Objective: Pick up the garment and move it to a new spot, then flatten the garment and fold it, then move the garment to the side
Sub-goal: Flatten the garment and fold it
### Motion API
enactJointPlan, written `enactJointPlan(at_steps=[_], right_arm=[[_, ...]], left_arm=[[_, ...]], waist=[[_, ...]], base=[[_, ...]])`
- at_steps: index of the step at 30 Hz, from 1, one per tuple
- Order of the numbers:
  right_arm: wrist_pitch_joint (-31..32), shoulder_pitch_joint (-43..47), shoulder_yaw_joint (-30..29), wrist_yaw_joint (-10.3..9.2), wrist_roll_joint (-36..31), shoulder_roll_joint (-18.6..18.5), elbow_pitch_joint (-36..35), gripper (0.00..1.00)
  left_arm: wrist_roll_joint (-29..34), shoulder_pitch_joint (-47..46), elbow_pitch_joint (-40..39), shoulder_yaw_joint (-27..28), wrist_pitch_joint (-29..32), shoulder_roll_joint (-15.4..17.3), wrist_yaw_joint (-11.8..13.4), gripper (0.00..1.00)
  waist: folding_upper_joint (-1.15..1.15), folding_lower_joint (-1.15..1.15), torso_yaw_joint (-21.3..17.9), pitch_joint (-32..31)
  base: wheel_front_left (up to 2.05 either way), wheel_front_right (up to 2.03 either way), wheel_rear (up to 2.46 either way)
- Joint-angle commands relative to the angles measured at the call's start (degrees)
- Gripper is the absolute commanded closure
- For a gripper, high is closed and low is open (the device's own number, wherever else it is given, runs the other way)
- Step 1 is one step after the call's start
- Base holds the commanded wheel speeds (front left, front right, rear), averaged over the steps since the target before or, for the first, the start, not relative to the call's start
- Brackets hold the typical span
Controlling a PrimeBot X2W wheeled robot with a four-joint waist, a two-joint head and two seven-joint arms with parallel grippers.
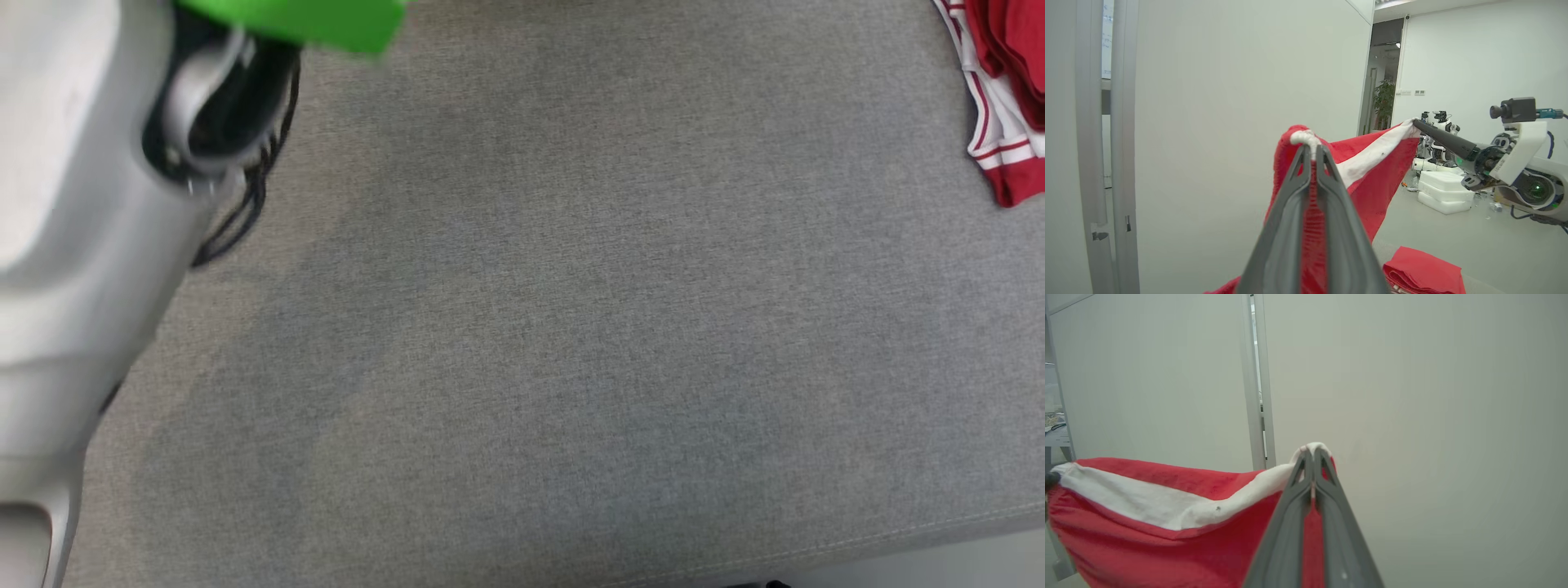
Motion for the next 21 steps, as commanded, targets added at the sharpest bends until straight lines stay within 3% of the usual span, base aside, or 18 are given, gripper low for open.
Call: enactJointPlan(at_steps=[1,11,17,21], right_arm=[[-0.1,3.5,-0.3,-0.02,-0.4,0.4,-1.6,1.00],[-0.1,37.2,-6.4,-0.02,3.8,-2.1,-11.7,1.00],[-0.1,57.2,-10.1,-0.02,8.3,-1.5,-16.7,1.00],[-0.1,66.0,-11.4,-0.02,10.8,-2.5,-19.6,1.00]], left_arm=[[-1.6,3.5,-0.7,-1.5,-1.8,2.0,-0.1,1.00],[-10.1,31.6,-7.3,-11.2,-6.8,9.8,-0.2,1.00],[-9.1,47.5,-9.4,-5.2,-6.8,8.4,-0.2,1.00],[-6.4,55.0,-11.2,-4.7,-6.8,9.1,-0.2,1.00]], waist=[[0.00,-0.01,-0.6,0.4],[0.00,-0.01,2.2,-2.0],[0.00,-0.01,3.5,-4.1],[0.00,-0.01,3.9,-5.9]], base=[[0.00,0.00,0.00],[0.00,0.00,0.00],[0.00,0.00,0.00],[0.00,0.00,0.00]])
